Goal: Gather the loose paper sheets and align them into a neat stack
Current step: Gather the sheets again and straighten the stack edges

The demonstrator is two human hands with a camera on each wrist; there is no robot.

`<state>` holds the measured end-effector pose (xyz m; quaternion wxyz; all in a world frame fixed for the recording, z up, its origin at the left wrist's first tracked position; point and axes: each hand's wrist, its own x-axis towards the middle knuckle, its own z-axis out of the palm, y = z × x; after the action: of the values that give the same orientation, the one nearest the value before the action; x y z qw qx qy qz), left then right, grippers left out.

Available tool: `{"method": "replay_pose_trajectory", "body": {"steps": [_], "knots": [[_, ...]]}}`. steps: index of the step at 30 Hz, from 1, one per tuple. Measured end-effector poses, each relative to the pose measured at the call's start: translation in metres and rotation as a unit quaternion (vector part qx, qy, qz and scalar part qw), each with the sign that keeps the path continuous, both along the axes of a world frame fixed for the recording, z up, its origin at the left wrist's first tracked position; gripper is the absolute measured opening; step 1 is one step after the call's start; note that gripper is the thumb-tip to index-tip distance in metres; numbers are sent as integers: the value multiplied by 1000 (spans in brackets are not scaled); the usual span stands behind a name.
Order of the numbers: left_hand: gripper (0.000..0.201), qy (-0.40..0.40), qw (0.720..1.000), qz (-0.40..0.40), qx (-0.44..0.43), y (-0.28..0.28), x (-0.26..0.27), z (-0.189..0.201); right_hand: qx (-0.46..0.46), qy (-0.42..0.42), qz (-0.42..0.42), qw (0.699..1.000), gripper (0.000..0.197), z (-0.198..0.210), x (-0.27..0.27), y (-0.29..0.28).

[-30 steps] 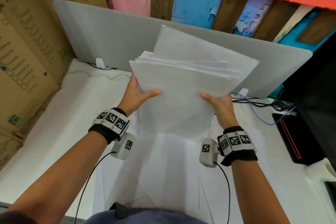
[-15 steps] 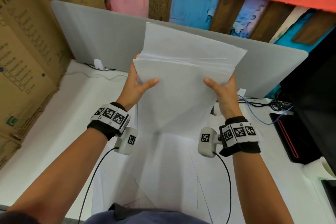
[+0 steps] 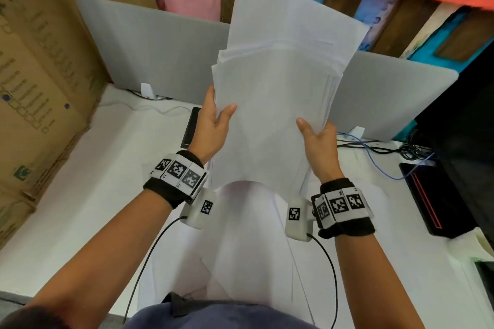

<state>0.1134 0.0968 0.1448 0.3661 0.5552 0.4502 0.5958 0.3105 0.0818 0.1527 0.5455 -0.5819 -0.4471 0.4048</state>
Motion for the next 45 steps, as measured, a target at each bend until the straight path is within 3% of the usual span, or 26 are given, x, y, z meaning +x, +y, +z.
{"method": "replay_pose_trajectory", "body": {"steps": [2,8,12,14,16,19,21,27,32,36,38,41,45], "knots": [[41,-15,1000,13,12,-2,-2,2,4,19,12,1000,10,3,3,-4],[51,-61,995,24,-80,-17,-18,-31,-27,65,21,997,29,-27,5,-19],[28,-87,993,33,-72,-17,-18,-10,2,81,15,997,26,-15,4,-13],[30,-89,994,30,-53,-14,-25,0,19,79,40,996,29,-6,9,-10],[40,-94,994,14,-50,-11,-32,1,15,79,77,994,40,-3,16,-8],[63,-89,994,-21,-66,-12,-36,-1,6,54,90,994,79,2,21,-8],[77,-90,992,-37,-74,-13,-34,0,17,51,92,994,72,7,25,-7],[80,-121,989,-33,-74,-8,-31,6,42,42,107,993,50,24,16,1],[71,-119,987,-14,-103,0,-29,0,68,27,107,992,34,29,14,5],[38,-73,990,-20,-118,1,-26,-7,80,11,92,992,37,32,16,2],[31,-63,991,-24,-117,1,-24,-7,109,-13,58,992,55,40,18,0],[27,-76,991,-6,-106,2,-23,-4,190,-152,18,970,78,63,20,0],[27,-98,992,8,-82,3,-20,3,237,-297,56,923,82,93,21,5]]}}
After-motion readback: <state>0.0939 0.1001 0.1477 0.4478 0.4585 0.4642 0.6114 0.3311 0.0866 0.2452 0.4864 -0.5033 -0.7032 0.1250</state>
